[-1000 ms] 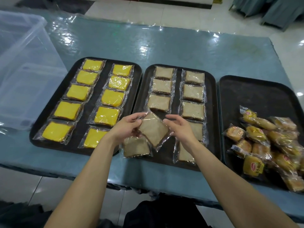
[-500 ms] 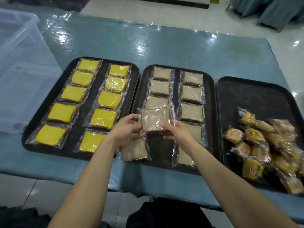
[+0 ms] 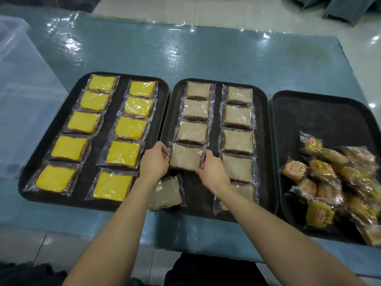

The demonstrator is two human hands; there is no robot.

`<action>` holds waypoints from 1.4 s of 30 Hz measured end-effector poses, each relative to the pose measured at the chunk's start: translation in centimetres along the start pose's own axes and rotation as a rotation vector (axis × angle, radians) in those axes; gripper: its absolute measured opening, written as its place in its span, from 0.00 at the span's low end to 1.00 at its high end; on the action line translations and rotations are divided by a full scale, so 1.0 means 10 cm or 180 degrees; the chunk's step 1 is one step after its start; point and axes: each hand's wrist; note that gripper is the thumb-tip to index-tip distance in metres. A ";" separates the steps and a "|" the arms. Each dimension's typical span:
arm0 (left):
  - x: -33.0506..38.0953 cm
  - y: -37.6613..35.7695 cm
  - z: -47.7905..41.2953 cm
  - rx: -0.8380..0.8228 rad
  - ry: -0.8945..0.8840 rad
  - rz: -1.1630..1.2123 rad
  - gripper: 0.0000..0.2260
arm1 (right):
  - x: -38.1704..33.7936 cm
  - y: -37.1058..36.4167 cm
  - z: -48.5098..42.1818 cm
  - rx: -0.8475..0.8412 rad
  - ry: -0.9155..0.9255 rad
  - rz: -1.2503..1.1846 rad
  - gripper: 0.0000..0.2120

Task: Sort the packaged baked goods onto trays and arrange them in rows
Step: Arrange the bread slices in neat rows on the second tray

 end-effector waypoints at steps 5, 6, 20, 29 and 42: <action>0.06 -0.08 0.02 0.0052 -0.0050 -0.0045 0.08 | 0.04 -0.05 -0.04 0.0075 0.0300 0.0521 0.26; 0.08 -0.09 0.03 0.0068 -0.0046 -0.0061 0.08 | 0.04 -0.05 -0.04 0.0060 0.0286 0.0552 0.24; -0.03 0.24 0.09 0.0016 -0.0321 -0.0338 0.08 | -0.12 0.26 0.18 0.0483 0.0657 0.1324 0.22; -0.36 0.54 0.48 -0.0958 -0.0499 -0.1074 0.18 | -0.07 0.08 0.52 -0.0959 0.2003 0.1779 0.14; -0.47 0.86 0.72 -0.1440 0.0124 0.0771 0.07 | -0.13 0.18 0.49 -0.1299 0.0890 0.0080 0.23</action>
Point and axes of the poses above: each hand's wrist, its own z-axis away from the middle knuckle, its own y-axis out of the back of the hand, x = y × z, and after that the axes turned 6 degrees about x, right-handed
